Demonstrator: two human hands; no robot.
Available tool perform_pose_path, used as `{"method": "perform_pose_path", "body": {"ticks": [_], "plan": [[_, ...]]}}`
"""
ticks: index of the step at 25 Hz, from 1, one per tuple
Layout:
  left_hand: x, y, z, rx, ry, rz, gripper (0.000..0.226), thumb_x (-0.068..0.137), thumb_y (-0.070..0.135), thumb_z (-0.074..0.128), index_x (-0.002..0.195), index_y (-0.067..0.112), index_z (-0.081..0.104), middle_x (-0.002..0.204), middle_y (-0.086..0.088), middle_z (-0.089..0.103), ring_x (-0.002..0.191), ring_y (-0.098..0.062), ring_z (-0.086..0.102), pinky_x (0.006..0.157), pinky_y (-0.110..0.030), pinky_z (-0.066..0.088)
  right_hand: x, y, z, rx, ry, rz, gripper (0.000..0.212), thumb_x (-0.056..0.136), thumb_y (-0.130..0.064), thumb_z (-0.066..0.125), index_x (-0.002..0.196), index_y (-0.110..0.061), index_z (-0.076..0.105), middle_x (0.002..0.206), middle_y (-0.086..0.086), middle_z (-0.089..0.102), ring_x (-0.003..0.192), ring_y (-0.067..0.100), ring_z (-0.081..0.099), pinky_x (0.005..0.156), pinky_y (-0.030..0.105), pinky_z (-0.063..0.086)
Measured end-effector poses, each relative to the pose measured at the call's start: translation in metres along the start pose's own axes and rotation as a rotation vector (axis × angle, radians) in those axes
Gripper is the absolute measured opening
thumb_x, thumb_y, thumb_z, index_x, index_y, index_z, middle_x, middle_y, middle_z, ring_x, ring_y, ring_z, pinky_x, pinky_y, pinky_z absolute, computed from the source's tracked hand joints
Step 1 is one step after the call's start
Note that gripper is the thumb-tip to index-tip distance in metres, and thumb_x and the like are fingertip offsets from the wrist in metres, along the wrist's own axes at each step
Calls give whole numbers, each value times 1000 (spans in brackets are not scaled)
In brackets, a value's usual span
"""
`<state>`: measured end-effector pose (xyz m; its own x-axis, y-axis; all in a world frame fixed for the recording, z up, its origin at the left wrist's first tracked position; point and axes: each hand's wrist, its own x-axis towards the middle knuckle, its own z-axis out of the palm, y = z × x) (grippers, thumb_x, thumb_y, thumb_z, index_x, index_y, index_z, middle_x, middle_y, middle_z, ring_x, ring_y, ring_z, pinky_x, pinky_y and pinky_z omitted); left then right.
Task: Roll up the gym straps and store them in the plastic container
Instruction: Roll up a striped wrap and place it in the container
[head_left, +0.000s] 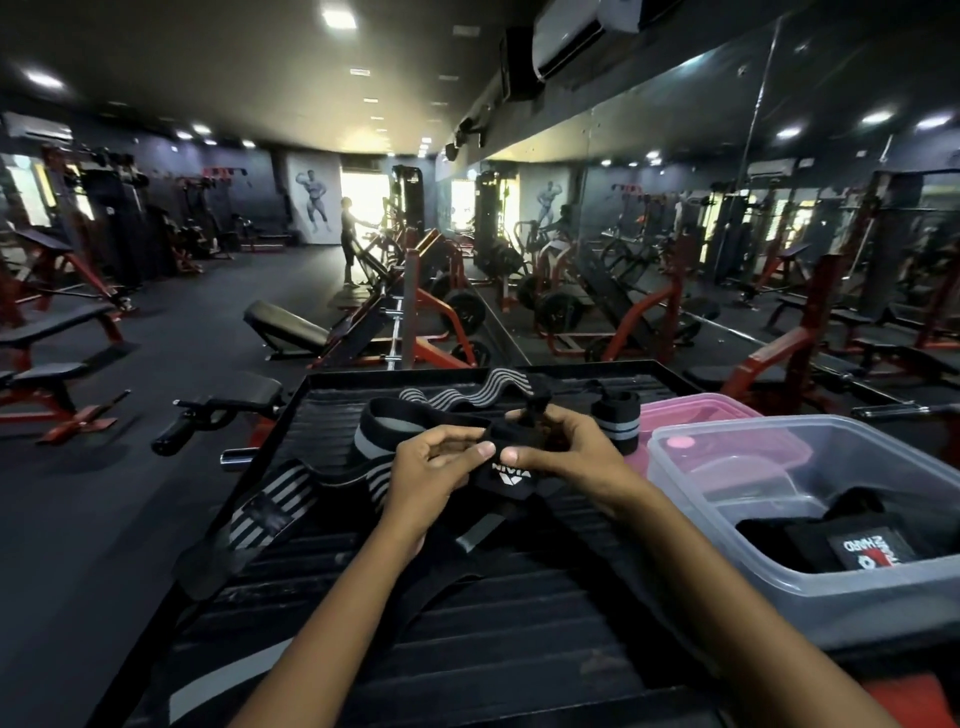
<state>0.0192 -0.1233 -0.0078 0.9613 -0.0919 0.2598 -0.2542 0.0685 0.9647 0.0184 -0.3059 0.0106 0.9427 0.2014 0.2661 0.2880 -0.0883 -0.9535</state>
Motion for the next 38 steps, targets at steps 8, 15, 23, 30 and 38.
{"method": "perform_pose_path", "body": {"ticks": [8,15,23,30,38], "plan": [[29,11,48,-71,-105,-27,6,92,8,61,90,10,66,86,-3,68,86,-15,66,83,-31,57,7,-77,-61,-193,132,29,45,71,-5,81,112,-1,62,103,17,72,91,28,71,82,41,57],[91,-20,154,376,-186,-9,63,78,21,77,131,11,46,126,-7,49,116,-22,54,98,-30,45,14,-62,-158,-333,417,102,50,50,-23,92,92,-16,66,93,10,72,92,30,70,88,49,55],[124,-66,207,660,-63,43,73,76,34,77,139,25,41,131,-15,42,123,-35,45,98,-43,44,34,-20,-206,-688,357,267,56,61,-21,89,110,-13,63,108,6,68,101,24,64,92,39,53],[132,-71,186,214,-96,14,67,65,9,82,123,25,52,116,-1,60,107,-17,58,89,-25,45,45,0,-208,-1004,92,358,51,70,-9,81,116,-13,60,118,8,63,108,25,59,92,35,49],[141,-56,197,728,-147,77,42,72,50,75,107,33,60,113,2,41,118,-21,32,101,-39,31,56,7,-205,-1169,-37,408,49,76,-20,73,122,-20,57,126,4,61,116,24,56,97,33,45]]}}
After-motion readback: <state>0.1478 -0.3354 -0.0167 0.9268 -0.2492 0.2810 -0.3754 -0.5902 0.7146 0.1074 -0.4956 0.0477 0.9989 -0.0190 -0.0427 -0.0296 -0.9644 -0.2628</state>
